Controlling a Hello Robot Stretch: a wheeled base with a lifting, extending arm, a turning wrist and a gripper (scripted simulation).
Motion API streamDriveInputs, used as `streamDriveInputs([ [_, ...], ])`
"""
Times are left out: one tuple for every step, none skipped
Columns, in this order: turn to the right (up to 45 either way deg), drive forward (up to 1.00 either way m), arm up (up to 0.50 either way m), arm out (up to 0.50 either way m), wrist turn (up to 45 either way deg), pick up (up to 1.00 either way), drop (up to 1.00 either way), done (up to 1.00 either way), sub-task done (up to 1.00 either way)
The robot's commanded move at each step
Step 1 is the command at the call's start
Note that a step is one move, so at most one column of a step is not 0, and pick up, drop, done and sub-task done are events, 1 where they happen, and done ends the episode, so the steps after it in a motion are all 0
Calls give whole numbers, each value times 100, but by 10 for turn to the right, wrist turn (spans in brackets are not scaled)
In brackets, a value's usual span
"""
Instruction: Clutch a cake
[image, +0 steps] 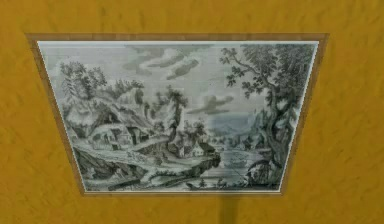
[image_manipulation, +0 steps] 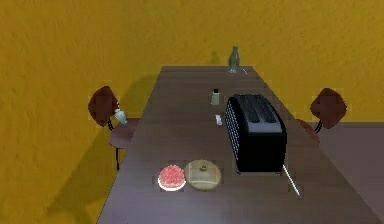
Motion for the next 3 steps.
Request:
streamDriveInputs([
  [0, 0, 36, 0, 0, 0, 0, 0, 0],
  [0, 0, 0, 22, 0, 0, 0, 0, 0],
  [0, 0, 0, 0, 450, 0, 0, 0, 0],
])
